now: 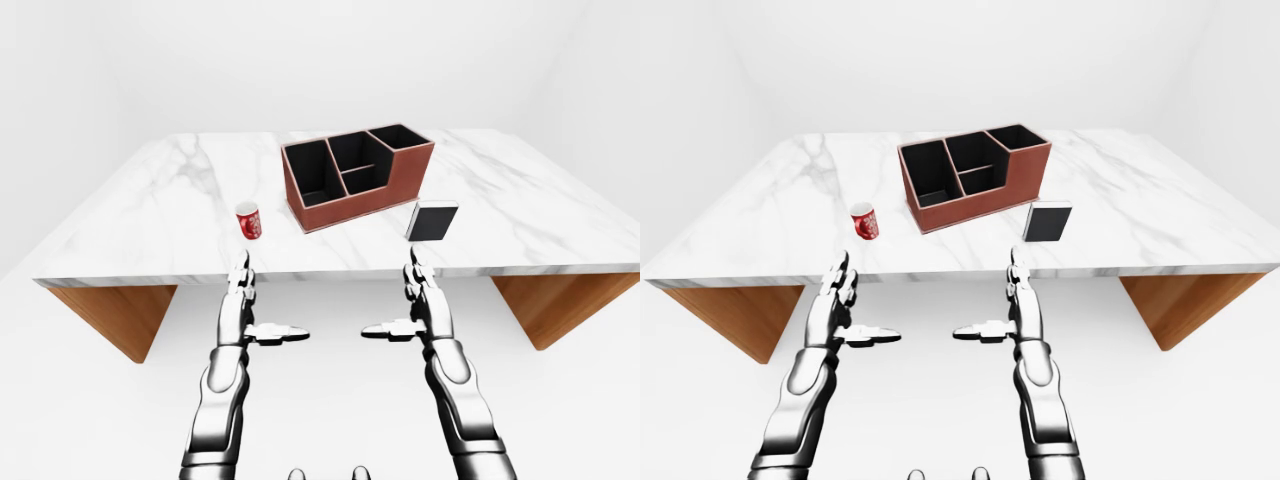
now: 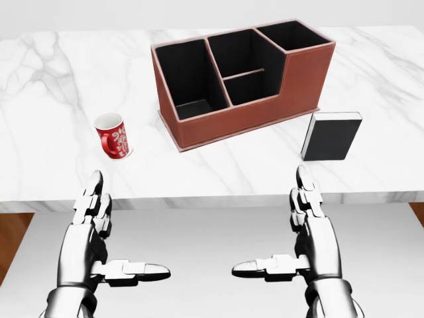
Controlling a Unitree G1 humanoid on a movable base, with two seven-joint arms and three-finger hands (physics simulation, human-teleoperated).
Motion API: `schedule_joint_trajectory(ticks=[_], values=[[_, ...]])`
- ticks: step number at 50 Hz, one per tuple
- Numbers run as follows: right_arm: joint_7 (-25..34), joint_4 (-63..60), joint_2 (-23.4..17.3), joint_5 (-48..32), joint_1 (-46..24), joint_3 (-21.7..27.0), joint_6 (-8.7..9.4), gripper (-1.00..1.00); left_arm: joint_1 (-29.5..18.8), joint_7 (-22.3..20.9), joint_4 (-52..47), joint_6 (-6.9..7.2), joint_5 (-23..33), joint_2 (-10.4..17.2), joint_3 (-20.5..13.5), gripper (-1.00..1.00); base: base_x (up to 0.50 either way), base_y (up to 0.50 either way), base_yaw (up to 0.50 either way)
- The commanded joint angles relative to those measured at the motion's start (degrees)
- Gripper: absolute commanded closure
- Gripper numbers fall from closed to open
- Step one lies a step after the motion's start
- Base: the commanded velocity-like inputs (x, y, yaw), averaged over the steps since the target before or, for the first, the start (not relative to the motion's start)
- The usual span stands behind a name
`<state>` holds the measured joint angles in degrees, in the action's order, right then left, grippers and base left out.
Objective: Pick up the book and place it in the back compartment of the caddy.
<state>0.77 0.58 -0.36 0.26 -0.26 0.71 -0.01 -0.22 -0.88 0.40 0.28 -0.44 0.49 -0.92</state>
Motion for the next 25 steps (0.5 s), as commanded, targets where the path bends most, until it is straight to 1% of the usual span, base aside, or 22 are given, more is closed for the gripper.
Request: schedule_joint_trajectory(ticks=[1, 2, 4, 6, 9, 11, 12, 13, 15, 21, 25], values=[[1.06, 1.19, -0.48, 0.24, -0.82, 0.87, 0.33, -1.0, -0.05, -1.56, -1.37, 2.5, -0.66, 0.91, -1.41, -1.0, 0.0, 0.0, 0.0], [1.11, 1.03, -0.49, 0.37, -0.77, 0.9, 0.44, -1.0, 0.06, -1.6, -1.98, 3.06, -0.63, 0.92, -1.41, -1.0, 0.0, 0.0, 0.0], [0.0, 0.43, -0.51, -0.33, -0.98, 1.05, 1.05, -1.0, 0.65, -1.81, -4.72, 4.72, -0.34, 1.0, -1.25, -1.0, 0.0, 0.0, 0.0], [0.04, -1.03, -0.55, -0.31, -0.74, 0.93, 2.32, -1.0, 1.11, -1.94, -6.58, 4.72, 0.0, 0.97, -1.12, -1.0, 0.0, 0.0, 0.0], [0.07, -1.77, -0.65, -0.57, -0.63, 0.88, 3.08, -1.0, 1.54, -2.31, -8.83, 4.72, 0.02, 0.83, -1.01, -1.0, 0.0, 0.0, 0.0], [-0.03, -3.39, -0.78, -0.99, -0.49, 0.93, 4.42, -1.0, 2.01, -2.54, -10.89, 4.72, 0.12, 0.76, -0.88, -1.0, 0.0, 0.0, 0.0], [-0.01, -3.45, -0.76, -1.02, -0.49, 0.96, 4.48, -1.0, 2.17, -2.64, -11.64, 4.72, 0.12, 0.76, -0.88, -1.0, 0.0, 0.0, 0.0], [-0.31, -4.27, -0.83, -1.42, -0.44, 1.05, 5.01, -1.0, 2.22, -2.74, -12.62, 4.72, 0.14, 0.79, -0.95, -1.0, 0.0, 0.0, 0.0], [-1.47, -5.08, -1.04, -2.78, -0.77, 1.4, 5.01, -1.0, 2.48, -2.97, -15.69, 4.72, 0.08, 0.96, -1.24, -1.0, 0.0, 0.0, 0.0], [0.74, -11.05, -1.17, -1.47, 0.35, 1.75, 5.01, -1.0, 2.73, -3.46, -20.77, 4.72, 0.34, 1.17, -2.11, -1.0, 0.0, 0.0, 0.0], [1.05, -13.97, -1.26, -0.93, 0.32, 2.49, 5.01, -1.0, 2.69, -3.87, -23.62, 4.72, 0.26, 1.31, -2.82, -1.0, 0.0, 0.0, 0.0]])
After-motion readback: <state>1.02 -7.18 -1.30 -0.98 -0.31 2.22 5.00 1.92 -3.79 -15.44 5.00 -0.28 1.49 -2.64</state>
